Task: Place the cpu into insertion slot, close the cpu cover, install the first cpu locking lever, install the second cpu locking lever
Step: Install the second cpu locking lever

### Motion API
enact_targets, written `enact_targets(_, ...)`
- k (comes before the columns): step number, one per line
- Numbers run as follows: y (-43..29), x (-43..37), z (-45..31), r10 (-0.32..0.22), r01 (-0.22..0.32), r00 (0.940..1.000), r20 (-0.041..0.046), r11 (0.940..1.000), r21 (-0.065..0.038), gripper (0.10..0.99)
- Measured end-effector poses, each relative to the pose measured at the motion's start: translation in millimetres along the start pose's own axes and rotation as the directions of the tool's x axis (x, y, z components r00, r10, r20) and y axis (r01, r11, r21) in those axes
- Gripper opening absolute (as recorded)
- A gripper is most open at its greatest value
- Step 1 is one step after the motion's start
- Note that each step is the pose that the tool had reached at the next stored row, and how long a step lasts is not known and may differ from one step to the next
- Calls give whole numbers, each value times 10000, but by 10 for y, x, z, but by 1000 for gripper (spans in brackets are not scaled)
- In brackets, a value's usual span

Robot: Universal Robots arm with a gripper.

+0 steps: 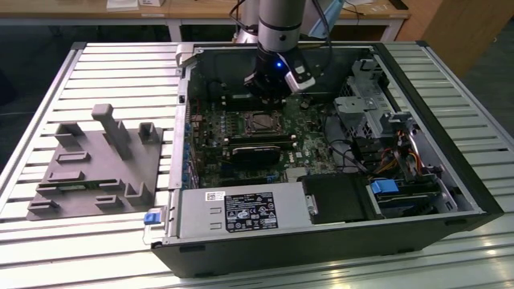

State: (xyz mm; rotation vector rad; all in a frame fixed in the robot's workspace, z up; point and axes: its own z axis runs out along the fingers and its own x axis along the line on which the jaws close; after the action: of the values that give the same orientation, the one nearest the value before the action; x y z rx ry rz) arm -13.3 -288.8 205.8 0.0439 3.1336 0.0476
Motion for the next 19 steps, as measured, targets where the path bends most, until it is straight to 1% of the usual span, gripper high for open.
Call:
enact_targets(8,-42,-1,-2,0,0,10000,1,10000,-2,106)
enact_targets(10,-44,-1,-22,1,-1,10000,1,10000,-2,106)
enact_targets(12,-43,-2,-82,0,0,10000,1,10000,-4,106)
enact_targets(17,-37,-3,-286,0,0,10000,0,10000,-3,106)
enact_targets(19,-39,-4,-328,-1,1,10000,0,10000,-4,106)
